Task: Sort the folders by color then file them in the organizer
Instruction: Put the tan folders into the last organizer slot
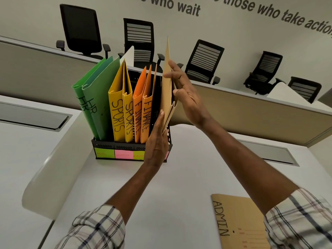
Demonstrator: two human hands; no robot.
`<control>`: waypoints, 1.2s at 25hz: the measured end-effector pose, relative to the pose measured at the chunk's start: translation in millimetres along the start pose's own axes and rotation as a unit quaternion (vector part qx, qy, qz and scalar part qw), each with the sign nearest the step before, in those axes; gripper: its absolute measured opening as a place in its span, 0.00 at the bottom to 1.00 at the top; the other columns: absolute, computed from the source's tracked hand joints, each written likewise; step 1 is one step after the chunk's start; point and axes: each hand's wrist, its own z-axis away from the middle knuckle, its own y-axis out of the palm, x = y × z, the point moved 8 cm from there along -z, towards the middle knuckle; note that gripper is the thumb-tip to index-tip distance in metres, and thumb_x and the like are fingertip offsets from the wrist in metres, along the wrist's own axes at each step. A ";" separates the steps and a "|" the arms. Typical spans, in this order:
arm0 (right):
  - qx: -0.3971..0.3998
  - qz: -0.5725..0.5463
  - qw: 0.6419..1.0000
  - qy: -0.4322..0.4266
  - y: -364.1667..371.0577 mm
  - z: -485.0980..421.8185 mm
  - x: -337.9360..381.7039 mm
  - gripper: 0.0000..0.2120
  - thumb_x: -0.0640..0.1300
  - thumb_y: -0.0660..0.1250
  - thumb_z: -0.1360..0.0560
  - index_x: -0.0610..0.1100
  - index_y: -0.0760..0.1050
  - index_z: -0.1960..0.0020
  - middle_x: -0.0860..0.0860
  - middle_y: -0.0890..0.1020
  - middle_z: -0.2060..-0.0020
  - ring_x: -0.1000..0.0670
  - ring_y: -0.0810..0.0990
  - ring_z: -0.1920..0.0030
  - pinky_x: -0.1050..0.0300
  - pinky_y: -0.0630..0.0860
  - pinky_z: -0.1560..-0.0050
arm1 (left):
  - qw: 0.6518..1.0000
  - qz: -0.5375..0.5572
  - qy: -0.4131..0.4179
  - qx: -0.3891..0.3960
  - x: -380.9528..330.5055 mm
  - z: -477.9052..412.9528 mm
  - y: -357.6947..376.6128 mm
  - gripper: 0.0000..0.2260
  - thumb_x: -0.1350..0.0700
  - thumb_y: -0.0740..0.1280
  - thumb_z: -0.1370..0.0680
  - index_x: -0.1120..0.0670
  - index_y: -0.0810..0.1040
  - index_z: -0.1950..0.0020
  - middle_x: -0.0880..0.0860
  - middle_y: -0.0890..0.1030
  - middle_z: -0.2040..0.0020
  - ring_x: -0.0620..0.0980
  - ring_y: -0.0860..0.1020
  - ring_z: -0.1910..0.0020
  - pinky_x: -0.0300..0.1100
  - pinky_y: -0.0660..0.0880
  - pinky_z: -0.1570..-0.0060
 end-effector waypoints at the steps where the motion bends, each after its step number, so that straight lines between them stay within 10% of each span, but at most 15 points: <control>1: -0.003 -0.004 1.000 0.002 0.7 -3.4 -0.4 0.21 0.39 0.54 0.24 0.40 0.68 0.31 0.47 0.57 0.19 0.49 0.55 0.20 0.37 0.62 0.24 | 1.000 -0.021 0.000 -0.006 -2.4 0.5 -0.4 0.38 0.68 0.65 0.19 0.49 0.50 0.17 0.44 0.57 0.20 0.50 0.76 0.42 0.38 0.81 0.53; 4: -0.021 -0.023 0.999 0.019 -0.6 -11.7 -3.8 0.19 0.41 0.54 0.23 0.44 0.70 0.33 0.47 0.58 0.20 0.47 0.57 0.20 0.35 0.64 0.26 | 0.997 -0.067 -0.028 -0.016 -2.2 -3.3 -0.9 0.35 0.68 0.62 0.18 0.48 0.51 0.16 0.47 0.65 0.25 0.46 0.71 0.69 0.41 0.77 0.73; 9: -0.086 -0.069 0.989 0.098 -25.2 -17.6 -34.8 0.19 0.43 0.52 0.19 0.42 0.69 0.30 0.49 0.57 0.20 0.48 0.56 0.20 0.36 0.62 0.24 | 0.992 -0.109 -0.059 0.029 2.4 -14.3 18.6 0.39 0.70 0.64 0.21 0.50 0.51 0.16 0.56 0.80 0.41 0.41 0.63 0.73 0.32 0.68 0.76; 16: -0.031 -0.097 0.981 0.163 -7.2 -35.0 -48.9 0.20 0.45 0.51 0.17 0.45 0.67 0.27 0.47 0.71 0.35 0.46 0.71 0.34 0.40 0.71 0.31 | 0.989 -0.132 -0.071 0.019 10.1 -18.0 15.8 0.43 0.70 0.66 0.23 0.51 0.46 0.16 0.58 0.69 0.25 0.46 0.77 0.63 0.35 0.76 0.69; 30: -0.002 -0.117 0.957 0.265 6.1 -8.9 -99.9 0.26 0.49 0.50 0.16 0.58 0.51 0.19 0.46 0.58 0.21 0.47 0.65 0.32 0.39 0.70 0.38 | 0.981 -0.113 -0.115 0.104 29.8 15.0 26.0 0.34 0.66 0.65 0.18 0.52 0.53 0.16 0.59 0.69 0.23 0.61 0.77 0.34 0.54 0.80 0.42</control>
